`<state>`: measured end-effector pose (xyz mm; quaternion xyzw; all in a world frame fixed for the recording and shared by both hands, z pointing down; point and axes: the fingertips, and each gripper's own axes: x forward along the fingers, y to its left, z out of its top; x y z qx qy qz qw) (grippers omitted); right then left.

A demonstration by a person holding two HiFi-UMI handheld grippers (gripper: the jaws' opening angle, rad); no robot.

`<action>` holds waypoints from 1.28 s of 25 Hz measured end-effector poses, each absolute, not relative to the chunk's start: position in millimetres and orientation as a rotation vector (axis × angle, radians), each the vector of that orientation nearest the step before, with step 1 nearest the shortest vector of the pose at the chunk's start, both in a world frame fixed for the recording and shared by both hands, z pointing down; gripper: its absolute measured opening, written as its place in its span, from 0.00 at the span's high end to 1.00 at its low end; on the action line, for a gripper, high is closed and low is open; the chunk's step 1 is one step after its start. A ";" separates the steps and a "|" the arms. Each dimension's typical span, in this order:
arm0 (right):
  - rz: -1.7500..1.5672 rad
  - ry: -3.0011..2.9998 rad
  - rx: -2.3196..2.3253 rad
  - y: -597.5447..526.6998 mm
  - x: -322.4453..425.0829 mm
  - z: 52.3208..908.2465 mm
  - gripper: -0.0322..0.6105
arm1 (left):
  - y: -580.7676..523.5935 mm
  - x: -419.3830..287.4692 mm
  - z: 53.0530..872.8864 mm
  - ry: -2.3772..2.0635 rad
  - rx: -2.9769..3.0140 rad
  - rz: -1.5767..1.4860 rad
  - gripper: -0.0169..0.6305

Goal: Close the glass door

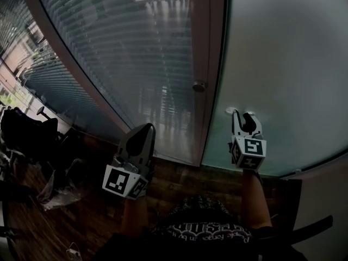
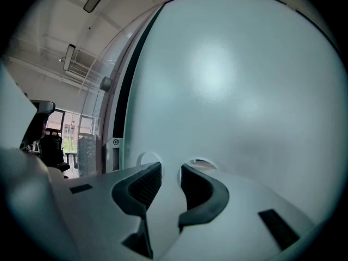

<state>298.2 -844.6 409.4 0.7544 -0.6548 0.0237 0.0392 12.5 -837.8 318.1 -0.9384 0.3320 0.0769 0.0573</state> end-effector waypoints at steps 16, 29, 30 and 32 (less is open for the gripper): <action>0.067 -1.994 2.306 -836.6 293.1 410.5 0.78 | -826.1 12.0 313.4 0.998 -2.840 0.252 0.97; -0.155 -2.118 2.306 -787.5 246.7 354.9 0.86 | -808.1 1.8 317.5 0.996 -2.837 0.233 0.97; -0.175 -2.117 2.307 -783.7 244.1 352.5 0.90 | -805.9 1.7 317.9 0.991 -2.838 0.240 0.97; -0.190 -2.124 2.311 -778.0 239.7 353.5 0.94 | -802.0 0.9 320.5 0.975 -2.839 0.264 0.97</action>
